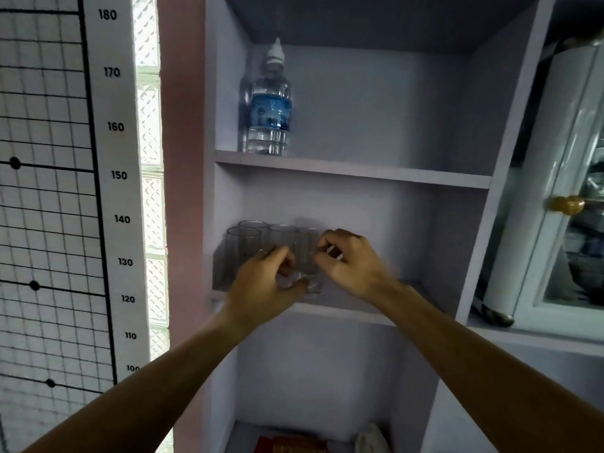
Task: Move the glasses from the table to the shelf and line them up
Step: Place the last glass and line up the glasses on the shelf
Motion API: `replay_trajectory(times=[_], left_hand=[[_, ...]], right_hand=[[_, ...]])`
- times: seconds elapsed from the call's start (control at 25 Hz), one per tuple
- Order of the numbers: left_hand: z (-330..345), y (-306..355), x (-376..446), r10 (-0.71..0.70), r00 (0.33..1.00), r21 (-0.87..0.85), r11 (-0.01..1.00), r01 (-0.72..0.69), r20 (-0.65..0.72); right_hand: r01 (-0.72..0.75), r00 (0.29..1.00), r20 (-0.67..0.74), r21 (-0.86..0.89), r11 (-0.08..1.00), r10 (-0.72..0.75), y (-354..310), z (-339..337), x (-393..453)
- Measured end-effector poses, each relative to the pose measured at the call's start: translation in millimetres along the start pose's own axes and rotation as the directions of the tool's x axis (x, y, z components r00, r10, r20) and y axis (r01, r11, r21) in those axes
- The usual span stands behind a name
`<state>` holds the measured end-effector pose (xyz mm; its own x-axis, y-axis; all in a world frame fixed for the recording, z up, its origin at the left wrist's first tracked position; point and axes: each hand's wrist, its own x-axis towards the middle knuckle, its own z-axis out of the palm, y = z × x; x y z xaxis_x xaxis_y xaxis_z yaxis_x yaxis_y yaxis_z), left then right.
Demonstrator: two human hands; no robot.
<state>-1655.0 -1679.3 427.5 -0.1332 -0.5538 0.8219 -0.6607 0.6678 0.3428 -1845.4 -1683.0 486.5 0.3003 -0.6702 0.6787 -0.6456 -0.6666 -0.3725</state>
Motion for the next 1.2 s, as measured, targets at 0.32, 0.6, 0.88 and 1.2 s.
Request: replay_trajectory(times=[0.32,0.6,0.88,1.2], left_hand=[[45,30,25,-0.027,0.988,-0.078,0.996,0.039,0.152],[49,34,28,-0.093,0.986,-0.085,0.991,0.105,0.14],[42,37,26,-0.113,0.98,0.005,0.994,0.113,0.164],[-17,3,-2,-0.137,0.986,0.148,0.981,0.122,0.092]], right_hand=[[-0.2,0.98,-0.01,-0.028,0.979,0.2,35,-34,-17],[-0.241,0.968,-0.061,0.032,0.97,0.243,42,-32,-18],[-0.258,0.963,-0.078,0.016,0.966,0.259,47,-23,-15],[0.016,0.997,-0.078,-0.014,1.0,-0.017,12,10,2]])
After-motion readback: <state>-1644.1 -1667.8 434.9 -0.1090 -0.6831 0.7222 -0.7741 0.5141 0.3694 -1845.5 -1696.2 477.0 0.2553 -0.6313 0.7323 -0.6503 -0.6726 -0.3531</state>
